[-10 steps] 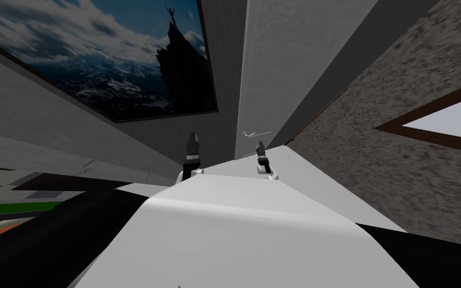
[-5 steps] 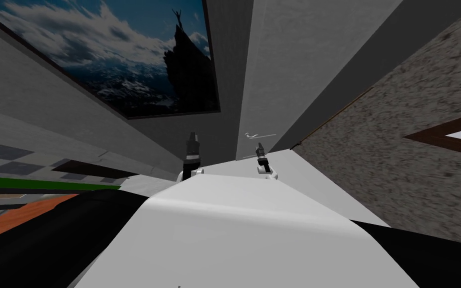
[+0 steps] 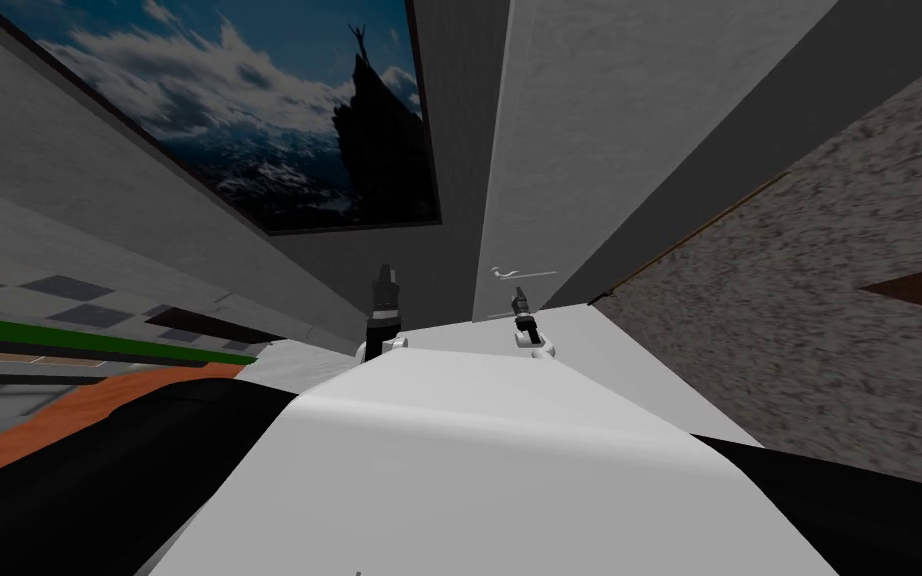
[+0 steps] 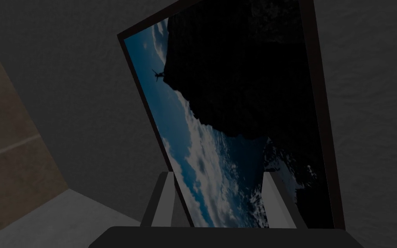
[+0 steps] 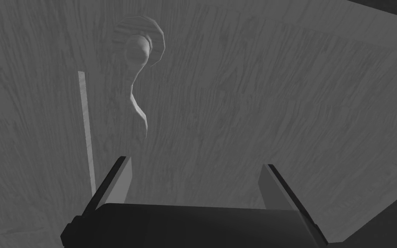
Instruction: Pull the door open
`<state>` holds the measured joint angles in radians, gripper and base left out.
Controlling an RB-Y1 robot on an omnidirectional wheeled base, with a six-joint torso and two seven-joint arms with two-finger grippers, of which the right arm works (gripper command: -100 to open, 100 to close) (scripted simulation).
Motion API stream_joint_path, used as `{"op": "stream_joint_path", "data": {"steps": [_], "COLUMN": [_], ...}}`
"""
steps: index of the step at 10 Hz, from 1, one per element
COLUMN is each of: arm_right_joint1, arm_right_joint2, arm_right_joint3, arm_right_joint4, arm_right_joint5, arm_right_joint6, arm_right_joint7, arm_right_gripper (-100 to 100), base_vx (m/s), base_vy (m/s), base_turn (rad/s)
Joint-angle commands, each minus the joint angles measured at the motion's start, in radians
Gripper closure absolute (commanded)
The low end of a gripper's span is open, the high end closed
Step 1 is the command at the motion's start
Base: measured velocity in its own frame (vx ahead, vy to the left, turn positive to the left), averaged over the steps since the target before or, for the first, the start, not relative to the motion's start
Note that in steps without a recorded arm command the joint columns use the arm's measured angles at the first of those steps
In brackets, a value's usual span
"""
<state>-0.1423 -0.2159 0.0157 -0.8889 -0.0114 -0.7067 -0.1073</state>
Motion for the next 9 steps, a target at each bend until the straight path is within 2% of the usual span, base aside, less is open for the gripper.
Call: {"op": "stream_joint_path", "data": {"steps": [1,2,3,9], "arm_right_joint1": [-0.019,-0.019,-0.034,-0.112], "arm_right_joint2": [-0.008,-0.008,-0.012,-0.034], "arm_right_joint3": [0.001,0.001,0.001,0.003], "arm_right_joint4": [0.045,0.045,0.077,0.252], "arm_right_joint5": [-0.002,-0.002,-0.003,-0.01], "arm_right_joint6": [0.003,0.003,0.001,-0.007], "arm_right_joint7": [-0.007,-0.007,-0.011,-0.032], "arm_right_gripper": [-100,-100,-100,-100], "base_vx": [0.021,0.015,0.01,0.018], "base_vy": [-0.095,-0.079,-0.062,-0.092], "base_turn": [0.234,0.063,0.098,0.195]}}
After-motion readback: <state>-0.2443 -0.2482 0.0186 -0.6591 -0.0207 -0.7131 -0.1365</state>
